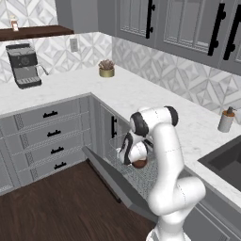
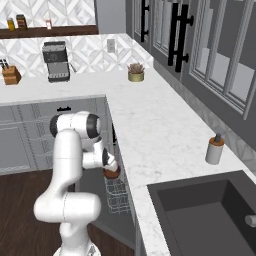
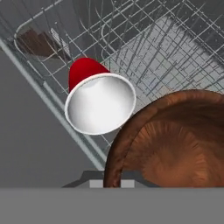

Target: Pick up the cup and bowl from the counter, place them in the dishwasher, and close the dishwasher door.

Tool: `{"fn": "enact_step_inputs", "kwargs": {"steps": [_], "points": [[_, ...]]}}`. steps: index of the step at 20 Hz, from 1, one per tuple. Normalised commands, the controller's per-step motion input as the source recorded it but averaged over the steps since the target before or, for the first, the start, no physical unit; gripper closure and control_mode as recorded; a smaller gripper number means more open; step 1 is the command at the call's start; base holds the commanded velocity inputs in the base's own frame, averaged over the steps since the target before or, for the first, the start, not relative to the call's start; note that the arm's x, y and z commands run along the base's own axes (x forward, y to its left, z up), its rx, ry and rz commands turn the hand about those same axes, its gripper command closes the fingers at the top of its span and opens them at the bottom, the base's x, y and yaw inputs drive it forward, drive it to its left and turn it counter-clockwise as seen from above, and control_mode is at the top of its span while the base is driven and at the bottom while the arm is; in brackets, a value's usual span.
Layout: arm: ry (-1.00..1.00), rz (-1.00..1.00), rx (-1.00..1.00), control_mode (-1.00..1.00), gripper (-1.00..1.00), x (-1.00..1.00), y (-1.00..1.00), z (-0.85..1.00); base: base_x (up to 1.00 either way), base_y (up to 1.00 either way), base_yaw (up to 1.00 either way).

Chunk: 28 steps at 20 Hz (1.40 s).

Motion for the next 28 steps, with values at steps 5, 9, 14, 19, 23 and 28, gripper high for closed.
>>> {"fn": "enact_step_inputs", "kwargs": {"steps": [5,9,14,19,23,28], "points": [[-0.02,-0.14,0.0,-1.0,1.0,0.12,-0.13,-0.16,0.0,0.0,0.0],[-0.01,0.0,0.0,-1.0,1.0,0.23,-0.34,-0.25,0.0,0.0,0.0],[0.0,0.0,0.0,-1.0,1.0,0.21,-0.29,-0.37,0.0,0.0,0.0],[-0.1,0.0,0.0,-1.0,1.0,-0.27,0.0,-0.22,0.0,0.0,0.0],[-0.46,0.0,-0.1,-1.0,1.0,-0.76,0.0,0.0,0.0,0.0,0.0],[-0.29,0.0,-0.05,-1.0,1.0,-0.08,-0.17,-0.27,0.0,0.0,0.0]]}}
